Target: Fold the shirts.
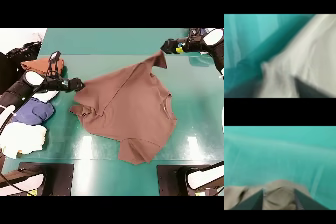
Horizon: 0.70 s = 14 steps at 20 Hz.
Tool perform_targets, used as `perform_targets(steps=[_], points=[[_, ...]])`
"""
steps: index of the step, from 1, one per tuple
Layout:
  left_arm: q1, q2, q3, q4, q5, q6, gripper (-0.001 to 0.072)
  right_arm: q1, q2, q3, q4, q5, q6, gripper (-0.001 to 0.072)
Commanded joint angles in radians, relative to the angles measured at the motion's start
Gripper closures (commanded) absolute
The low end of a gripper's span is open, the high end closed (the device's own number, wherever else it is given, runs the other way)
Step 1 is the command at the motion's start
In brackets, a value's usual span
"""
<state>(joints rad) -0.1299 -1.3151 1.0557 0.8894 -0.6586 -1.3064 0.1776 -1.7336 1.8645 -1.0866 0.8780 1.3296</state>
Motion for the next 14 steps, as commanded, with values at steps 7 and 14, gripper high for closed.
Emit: perform_targets(steps=[7,14], points=[[0.0,0.055,0.214,0.465,-0.467,0.175,0.0051,-0.105,0.117,-0.002,0.027,0.266,-0.048,0.0257],[0.0,0.087,-0.012,0.471,-0.425,-0.029,0.0051,-0.142,0.382,-0.295,0.048,0.438,-0.067,0.0257]])
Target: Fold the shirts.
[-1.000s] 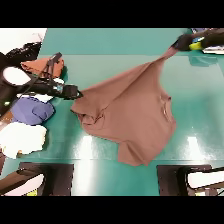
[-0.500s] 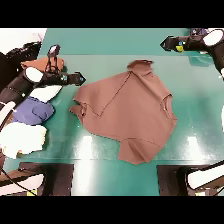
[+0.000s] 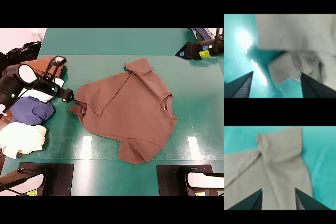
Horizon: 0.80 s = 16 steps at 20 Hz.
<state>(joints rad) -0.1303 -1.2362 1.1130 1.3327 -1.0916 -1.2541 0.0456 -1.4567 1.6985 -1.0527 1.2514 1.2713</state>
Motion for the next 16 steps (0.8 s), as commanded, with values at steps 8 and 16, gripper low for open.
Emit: perform_targets(steps=[8,16], points=[[0.192,-0.105,-0.075,-0.289,-0.089,-0.115,0.0052,0.044,0.359,-0.471,0.013,-0.044,-0.008,0.0258],[0.18,-0.203,-0.075,-0.321,-0.115,-0.134,0.0347,-0.043,0.47,-0.592,0.013,-0.036,0.02,0.0258]])
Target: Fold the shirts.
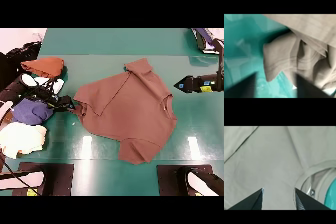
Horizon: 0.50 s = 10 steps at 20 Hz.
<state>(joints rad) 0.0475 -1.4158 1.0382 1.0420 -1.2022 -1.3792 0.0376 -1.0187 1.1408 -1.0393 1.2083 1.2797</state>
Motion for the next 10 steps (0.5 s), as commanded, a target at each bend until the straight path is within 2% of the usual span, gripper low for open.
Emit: perform_targets(steps=[1,3,4,5,10], points=[[0.002,-0.023,0.0,-0.036,0.001,-0.008,0.0454,-0.057,0.039,-0.053,0.0,0.019,0.023,0.0258],[0.002,-0.023,0.0,-0.036,0.013,-0.008,0.0595,-0.103,0.051,-0.109,0.0,0.051,0.023,0.0258],[0.002,-0.023,0.0,-0.036,0.013,-0.004,0.0595,-0.133,0.06,-0.148,0.0,0.061,0.023,0.0258],[0.002,-0.021,0.0,-0.035,0.007,0.003,0.0679,-0.169,0.069,-0.191,0.0,0.067,0.023,0.0257],[0.002,0.079,0.047,-0.029,-0.001,0.044,0.0684,-0.404,0.017,-0.39,0.002,0.16,0.036,0.0246]])
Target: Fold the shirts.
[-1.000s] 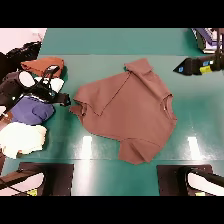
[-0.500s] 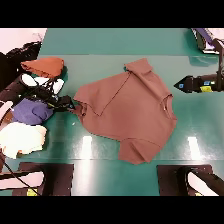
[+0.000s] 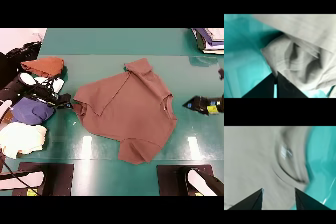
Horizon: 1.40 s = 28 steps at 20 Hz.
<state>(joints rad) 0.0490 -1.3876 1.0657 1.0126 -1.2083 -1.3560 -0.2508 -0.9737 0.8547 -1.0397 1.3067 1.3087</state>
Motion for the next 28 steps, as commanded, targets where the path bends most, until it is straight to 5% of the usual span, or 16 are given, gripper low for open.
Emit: perform_targets(steps=[1,9,10,12,14,20,21,22,23,28], points=[[0.001,0.08,0.021,0.001,0.016,0.021,0.0684,-0.137,-0.058,-0.138,0.003,0.058,0.006,0.0246],[0.001,0.124,0.021,0.002,-0.005,0.021,0.0684,-0.013,-0.3,-0.185,0.054,-0.067,-0.038,0.0261],[0.001,0.124,0.021,0.002,-0.005,0.021,0.0683,0.004,-0.318,-0.173,0.055,-0.082,-0.044,0.0304],[0.011,0.13,0.021,0.004,-0.015,0.02,0.0684,0.044,-0.335,-0.118,0.054,-0.111,-0.065,0.0617],[0.042,0.153,0.021,0.003,-0.034,0.009,0.0684,0.069,-0.335,-0.003,0.052,-0.15,-0.064,0.0695],[0.109,0.262,-0.159,-0.063,-0.064,-0.043,0.0684,0.08,-0.489,0.464,0.053,-0.124,-0.06,0.0693],[0.11,0.282,-0.216,-0.118,-0.049,-0.042,0.0684,0.087,-0.525,0.514,0.052,-0.1,-0.06,0.0543],[0.11,0.298,-0.269,-0.172,-0.022,-0.042,0.0684,0.093,-0.552,0.547,0.051,-0.072,-0.059,0.0256],[0.11,0.311,-0.304,-0.208,0.0,-0.042,0.0684,0.092,-0.572,0.568,0.05,-0.031,-0.053,0.0223],[0.109,0.319,-0.333,-0.235,0.023,-0.039,0.0683,-0.004,-0.484,0.4,0.045,0.061,-0.061,0.0278]])
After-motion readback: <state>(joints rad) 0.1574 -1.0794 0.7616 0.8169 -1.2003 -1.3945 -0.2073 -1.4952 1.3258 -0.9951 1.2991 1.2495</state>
